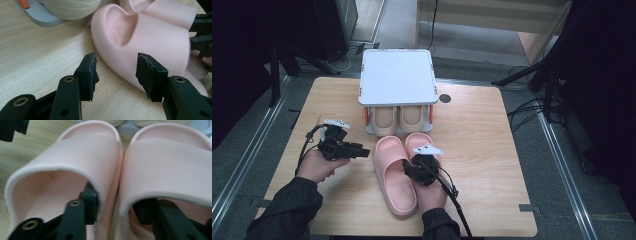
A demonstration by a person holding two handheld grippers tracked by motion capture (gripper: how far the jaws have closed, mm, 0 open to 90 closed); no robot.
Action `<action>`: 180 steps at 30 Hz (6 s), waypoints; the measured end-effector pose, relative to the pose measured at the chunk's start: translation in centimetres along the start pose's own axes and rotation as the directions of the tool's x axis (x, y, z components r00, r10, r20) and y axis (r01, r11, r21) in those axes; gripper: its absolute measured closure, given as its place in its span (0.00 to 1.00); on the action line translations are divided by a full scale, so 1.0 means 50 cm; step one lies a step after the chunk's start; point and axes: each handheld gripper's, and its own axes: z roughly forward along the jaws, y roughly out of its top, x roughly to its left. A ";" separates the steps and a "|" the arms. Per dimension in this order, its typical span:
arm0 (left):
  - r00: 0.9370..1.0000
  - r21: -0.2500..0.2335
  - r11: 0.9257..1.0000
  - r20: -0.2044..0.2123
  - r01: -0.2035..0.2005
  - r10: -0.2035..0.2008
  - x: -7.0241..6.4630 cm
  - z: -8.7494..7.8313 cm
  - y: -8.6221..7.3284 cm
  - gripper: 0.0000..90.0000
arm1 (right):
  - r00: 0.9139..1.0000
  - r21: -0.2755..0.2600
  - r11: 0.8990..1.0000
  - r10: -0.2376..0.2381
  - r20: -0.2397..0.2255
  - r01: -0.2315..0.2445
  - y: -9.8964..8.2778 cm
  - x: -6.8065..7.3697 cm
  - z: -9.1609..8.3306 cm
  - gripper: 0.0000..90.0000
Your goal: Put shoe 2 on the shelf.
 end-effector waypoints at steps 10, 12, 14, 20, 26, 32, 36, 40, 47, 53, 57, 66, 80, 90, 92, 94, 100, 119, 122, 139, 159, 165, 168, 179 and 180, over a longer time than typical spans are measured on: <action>1.000 -0.001 1.000 0.000 0.002 -0.002 0.003 -0.001 -0.001 0.56 | 1.000 0.015 1.000 0.002 -0.022 -0.002 0.003 -0.011 -0.010 0.83; 1.000 -0.001 1.000 0.000 0.003 -0.003 0.003 -0.002 -0.001 0.56 | 0.999 0.016 1.000 -0.005 -0.035 0.005 0.005 -0.016 -0.014 0.84; 1.000 -0.015 1.000 -0.005 -0.005 0.005 0.002 -0.004 -0.001 0.56 | 0.998 0.013 1.000 -0.025 -0.063 0.025 0.005 -0.020 -0.021 0.85; 1.000 -0.044 0.999 0.000 -0.028 0.028 -0.003 -0.011 0.001 0.55 | 0.985 0.017 0.992 -0.123 -0.121 0.126 0.007 -0.030 -0.042 0.85; 1.000 -0.039 0.999 -0.006 -0.011 0.011 0.007 -0.017 -0.002 0.55 | 0.953 0.015 0.988 -0.146 -0.266 0.156 0.018 -0.059 -0.069 0.85; 1.000 -0.045 0.999 -0.013 0.005 -0.006 0.017 -0.026 -0.005 0.54 | 0.888 0.029 0.959 -0.248 -0.387 0.281 0.038 -0.076 -0.090 0.85; 1.000 -0.042 0.999 -0.025 0.009 -0.010 0.022 -0.031 -0.009 0.53 | 0.831 0.019 0.927 -0.327 -0.450 0.375 0.054 -0.072 -0.095 0.85; 1.000 -0.047 0.999 -0.028 0.012 -0.014 0.027 -0.037 -0.014 0.53 | 0.787 0.017 0.898 -0.375 -0.489 0.439 0.070 -0.063 -0.096 0.85; 0.999 -0.047 0.999 -0.035 0.023 -0.024 0.031 -0.045 -0.020 0.52 | 0.749 -0.006 0.884 -0.400 -0.528 0.468 0.103 -0.050 -0.100 0.85; 0.999 -0.046 0.999 -0.043 0.028 -0.030 0.034 -0.049 -0.027 0.51 | 0.708 -0.020 0.859 -0.435 -0.556 0.512 0.125 -0.033 -0.105 0.84; 0.998 -0.046 0.998 -0.047 0.038 -0.040 0.036 -0.053 -0.032 0.51 | 0.680 -0.040 0.856 -0.436 -0.589 0.515 0.139 -0.030 -0.109 0.84; 0.997 -0.045 0.998 -0.057 0.049 -0.051 0.039 -0.064 -0.045 0.50 | 0.647 -0.062 0.843 -0.455 -0.613 0.534 0.202 -0.015 -0.125 0.84; 0.993 -0.054 0.995 -0.080 0.080 -0.084 0.039 -0.085 -0.077 0.50 | 0.608 -0.103 0.816 -0.501 -0.616 0.568 0.315 0.006 -0.145 0.84; 0.991 -0.062 0.993 -0.090 0.096 -0.101 0.038 -0.095 -0.094 0.50 | 0.719 -0.079 0.856 -0.477 -0.505 0.512 0.415 0.007 -0.134 0.84; 0.991 -0.060 0.994 -0.089 0.095 -0.100 0.037 -0.096 -0.094 0.50 | 0.749 -0.069 0.867 -0.463 -0.474 0.493 0.434 0.003 -0.127 0.84; 0.992 -0.061 0.994 -0.084 0.094 -0.099 0.036 -0.095 -0.093 0.50 | 0.788 -0.057 0.886 -0.437 -0.433 0.460 0.453 -0.002 -0.116 0.84; 0.993 -0.076 0.994 -0.075 0.080 -0.086 0.034 -0.097 -0.092 0.50 | 0.892 -0.033 0.943 -0.325 -0.315 0.332 0.505 -0.017 -0.080 0.84; 0.999 -0.012 0.999 -0.042 0.031 -0.032 0.029 -0.061 -0.064 0.50 | 0.988 0.004 0.999 -0.038 0.151 0.038 0.605 -0.014 0.069 0.84; 0.999 -0.007 1.000 -0.031 0.023 -0.023 0.027 -0.055 -0.057 0.50 | 0.982 -0.003 1.000 0.009 0.190 -0.009 0.611 -0.017 0.089 0.84; 0.999 0.063 0.997 0.015 -0.044 0.043 0.001 -0.017 -0.041 0.49 | 0.946 -0.058 0.992 0.125 0.300 -0.113 0.626 -0.014 0.134 0.83; 0.999 0.038 0.999 0.005 -0.034 0.034 0.008 -0.027 -0.041 0.49 | 0.960 -0.060 0.993 0.117 0.253 -0.105 0.618 -0.017 0.135 0.62; 1.000 0.027 0.999 -0.005 -0.027 0.027 0.011 -0.032 -0.044 0.49 | 0.969 -0.067 0.993 0.107 0.221 -0.094 0.608 -0.019 0.115 0.61; 1.000 0.029 0.999 -0.006 -0.026 0.026 0.011 -0.033 -0.044 0.49 | 0.975 -0.061 0.995 0.092 0.204 -0.082 0.602 -0.021 0.105 0.61; 1.000 0.002 1.000 -0.020 -0.009 0.009 0.022 -0.044 -0.046 0.49 | 0.989 -0.051 0.999 0.021 0.147 -0.014 0.569 -0.022 0.070 0.60; 1.000 -0.001 1.000 -0.020 -0.005 0.005 0.022 -0.045 -0.047 0.49 | 0.990 -0.051 0.999 0.013 0.139 -0.006 0.565 -0.021 0.066 0.60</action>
